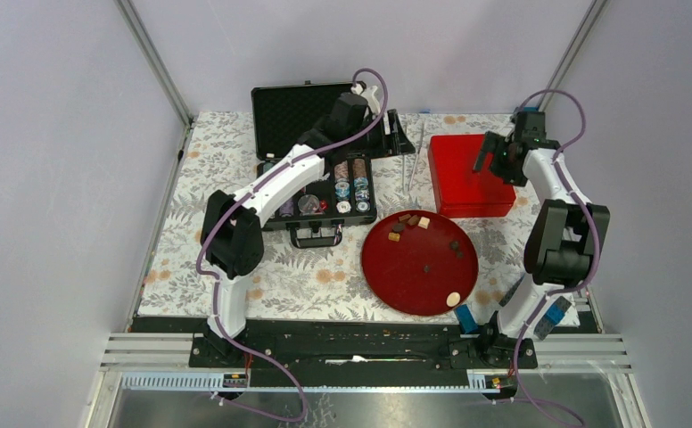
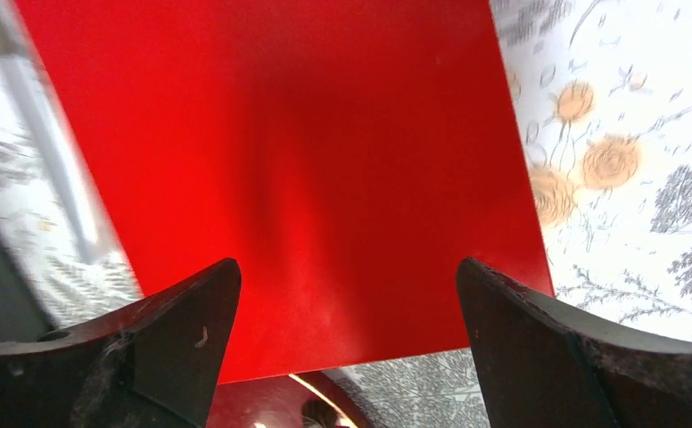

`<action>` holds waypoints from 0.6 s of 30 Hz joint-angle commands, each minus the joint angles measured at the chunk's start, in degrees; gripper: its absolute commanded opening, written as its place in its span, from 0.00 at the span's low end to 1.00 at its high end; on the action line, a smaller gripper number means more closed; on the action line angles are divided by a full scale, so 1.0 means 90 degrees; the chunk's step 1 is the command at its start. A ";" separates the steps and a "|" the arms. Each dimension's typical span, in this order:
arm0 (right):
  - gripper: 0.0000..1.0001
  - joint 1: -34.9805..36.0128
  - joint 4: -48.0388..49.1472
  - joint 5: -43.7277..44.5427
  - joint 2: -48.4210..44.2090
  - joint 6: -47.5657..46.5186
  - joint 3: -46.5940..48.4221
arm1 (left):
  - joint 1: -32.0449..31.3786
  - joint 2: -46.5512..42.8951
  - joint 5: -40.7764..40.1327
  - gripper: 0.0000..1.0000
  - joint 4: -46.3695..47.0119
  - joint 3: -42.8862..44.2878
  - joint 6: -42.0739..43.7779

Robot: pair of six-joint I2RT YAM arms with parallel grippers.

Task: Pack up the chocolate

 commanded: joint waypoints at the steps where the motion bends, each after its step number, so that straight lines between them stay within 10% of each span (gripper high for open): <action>1: 0.98 0.0108 -0.0605 0.0875 0.0337 -0.0292 -0.0299 | -0.0064 -0.0292 0.0029 0.67 0.0061 -0.0346 0.0121; 18: 1.00 0.0907 -0.0901 0.0483 -0.0239 -0.0109 0.0960 | -0.0064 -0.0551 -0.0080 0.68 -0.0059 -0.0617 0.0203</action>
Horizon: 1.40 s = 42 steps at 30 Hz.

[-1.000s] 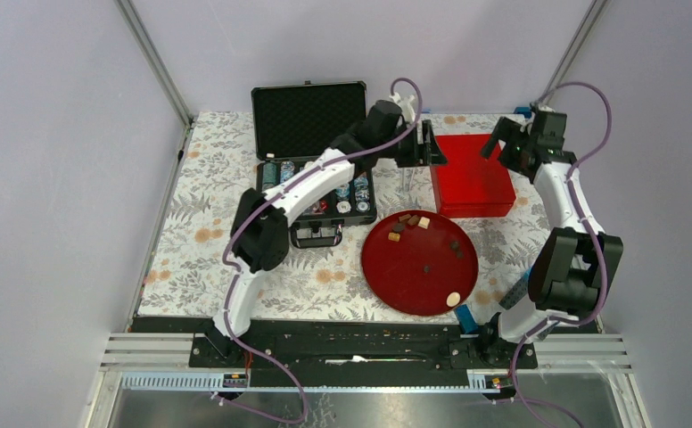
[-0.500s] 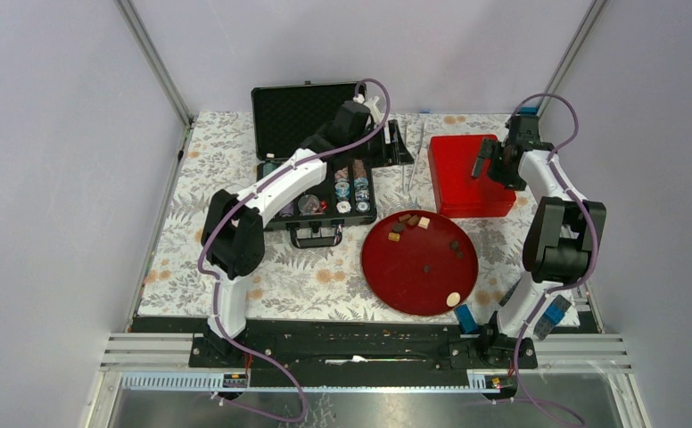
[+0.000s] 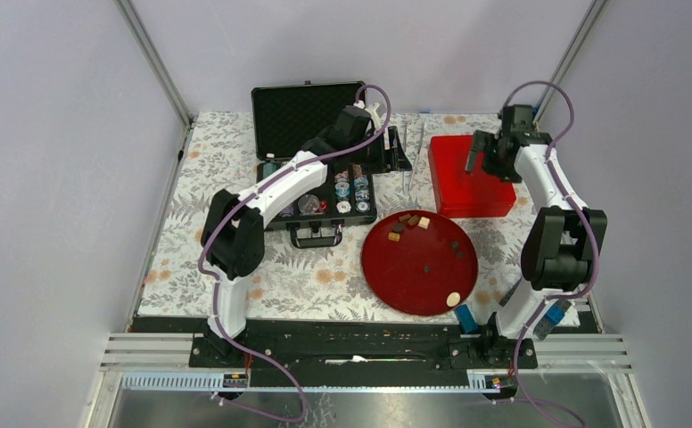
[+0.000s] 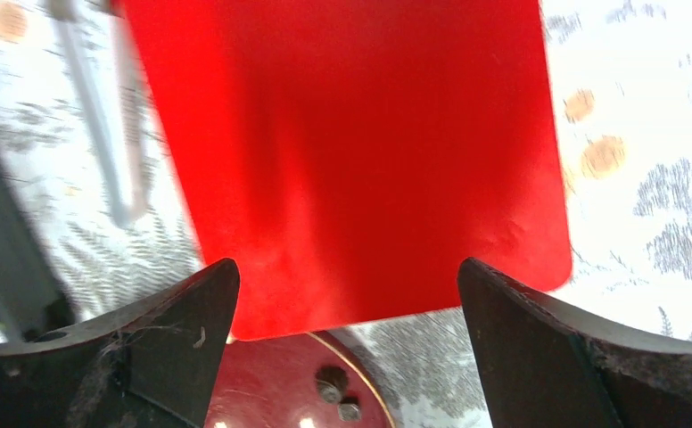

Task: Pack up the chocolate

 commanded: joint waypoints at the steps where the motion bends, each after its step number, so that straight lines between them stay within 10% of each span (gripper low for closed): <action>1: 1.00 0.0357 -0.0127 -0.0163 0.0010 0.0098 0.0748 | 0.0019 -0.0526 -0.0081 0.68 0.0169 -0.0014 0.0137; 15: 1.00 0.0631 0.0091 -0.0073 -0.0401 0.0056 -0.1199 | 0.0056 -0.0669 -0.0092 0.69 0.0076 -0.0301 0.0196; 33: 1.00 0.0628 -0.0571 0.0011 0.1509 0.0154 0.2099 | 0.0081 -0.0893 -0.0166 0.70 0.0076 -0.0582 0.0208; 42: 1.00 0.0631 0.0055 0.0335 0.0187 0.0136 -0.0503 | 0.0076 -0.0943 -0.0075 0.70 0.0121 -0.0792 0.0216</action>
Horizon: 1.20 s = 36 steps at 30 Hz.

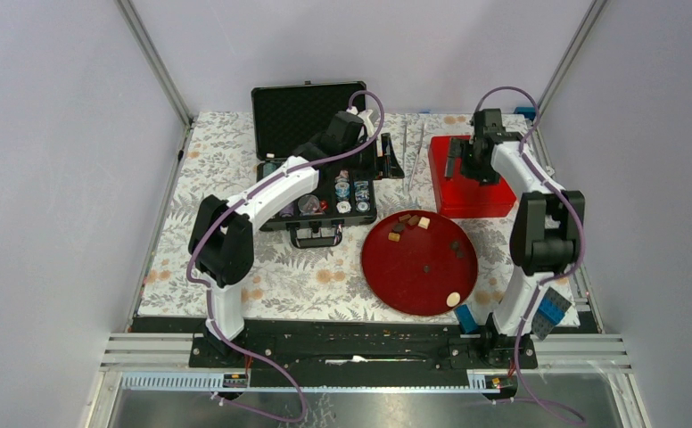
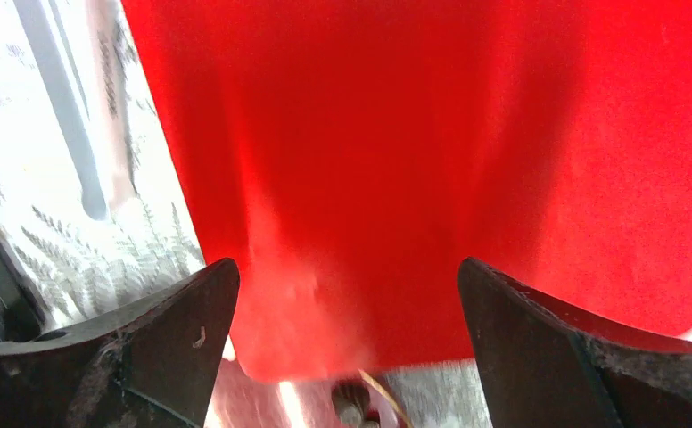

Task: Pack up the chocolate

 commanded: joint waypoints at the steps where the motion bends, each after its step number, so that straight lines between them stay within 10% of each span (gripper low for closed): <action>1: 1.00 0.0002 0.0078 0.0195 -0.0968 0.0083 -0.1136 | 0.0039 -0.0365 -0.0032 0.70 0.0255 -0.0123 0.0093; 26: 1.00 0.0003 -0.0002 0.0106 -0.1936 0.0042 -0.2547 | 0.0038 -0.0398 0.0099 0.70 0.0312 -0.0312 -0.0049; 36: 1.00 0.0002 -0.0161 -0.0140 -0.2208 0.0186 -0.1138 | 0.0030 -0.0509 0.0075 0.70 0.0312 -0.0379 -0.0047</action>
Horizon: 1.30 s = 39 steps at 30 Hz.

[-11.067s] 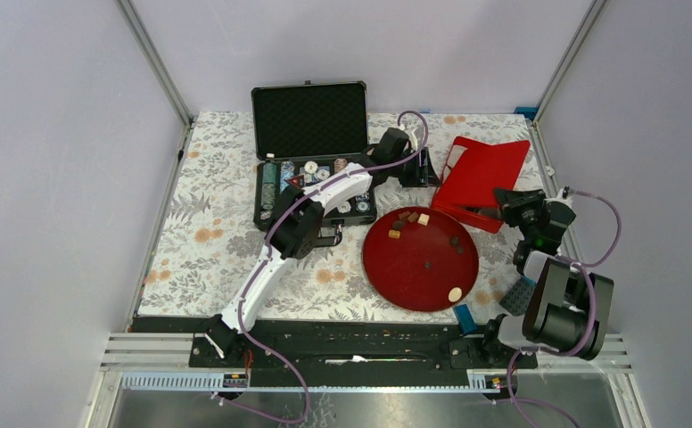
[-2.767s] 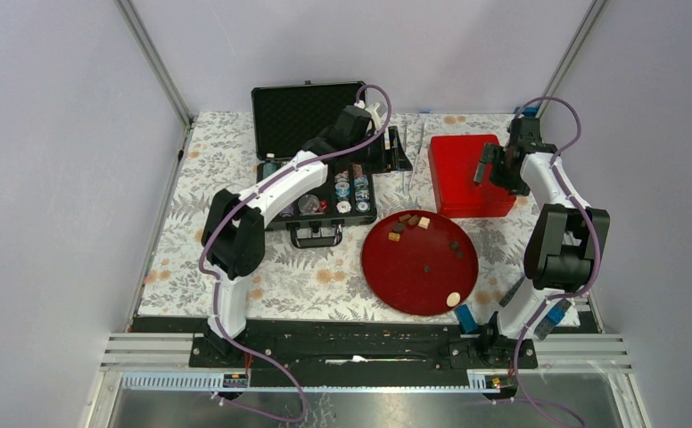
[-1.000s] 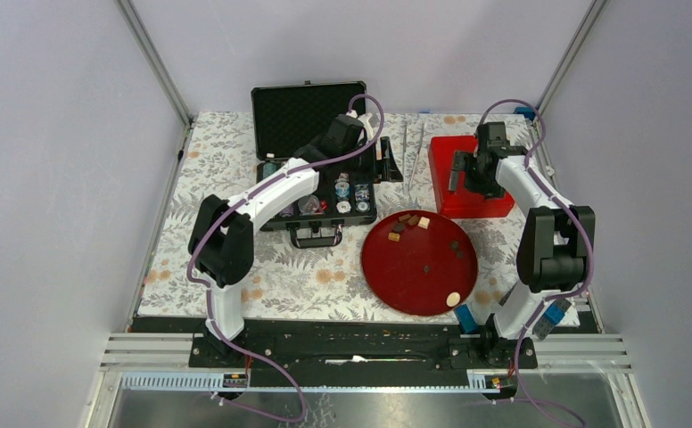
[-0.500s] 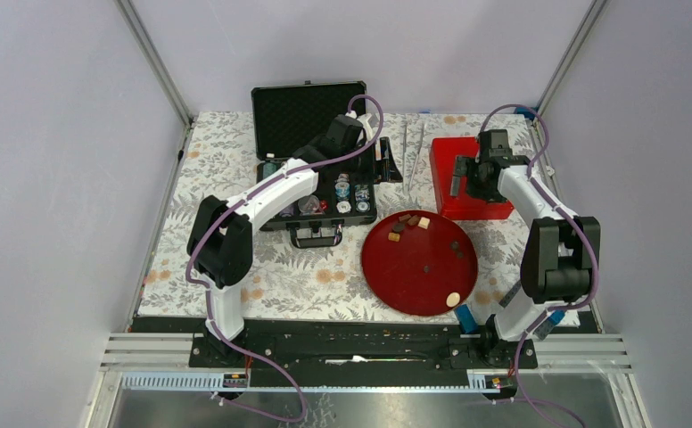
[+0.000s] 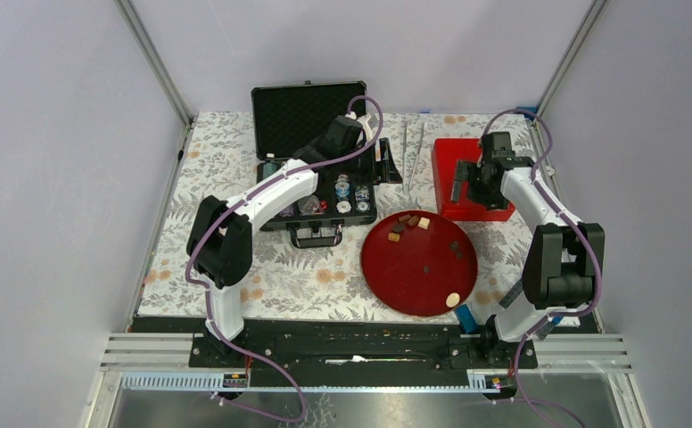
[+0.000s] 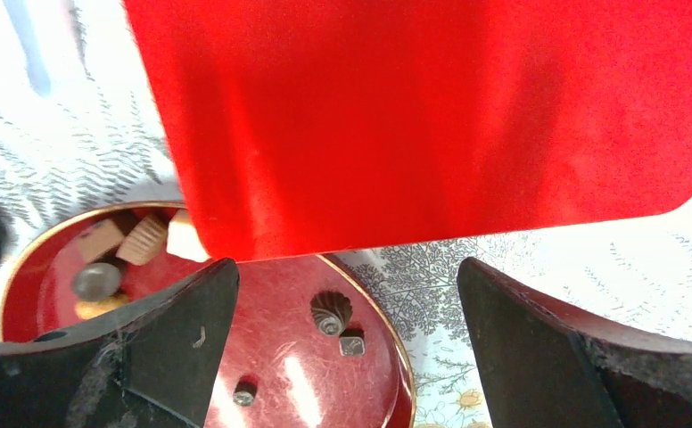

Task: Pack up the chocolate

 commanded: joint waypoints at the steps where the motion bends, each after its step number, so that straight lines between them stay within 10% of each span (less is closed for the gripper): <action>1: 1.00 0.0000 -0.0304 -0.0166 -0.0271 0.0069 0.1131 | 0.0037 -0.0424 0.0048 0.70 0.0283 -0.0056 -0.0011; 8: 1.00 0.0000 -0.0410 -0.0149 0.0290 0.0017 0.1926 | 0.0028 -0.0444 0.0005 0.70 0.0283 -0.0058 -0.0014; 19: 1.00 -0.0001 -0.0159 0.0245 0.0484 -0.0019 0.0283 | 0.0036 -0.0401 -0.0005 0.70 0.0264 -0.0113 0.0050; 31: 1.00 0.0002 -0.0673 0.0285 0.0422 -0.0130 0.2614 | 0.0037 -0.0463 0.0015 0.70 0.0247 -0.0076 0.0040; 39: 1.00 -0.0188 -0.1301 0.0413 0.2943 -0.0151 0.5339 | 0.0027 -0.0746 0.0052 0.70 0.0203 -0.0250 0.0070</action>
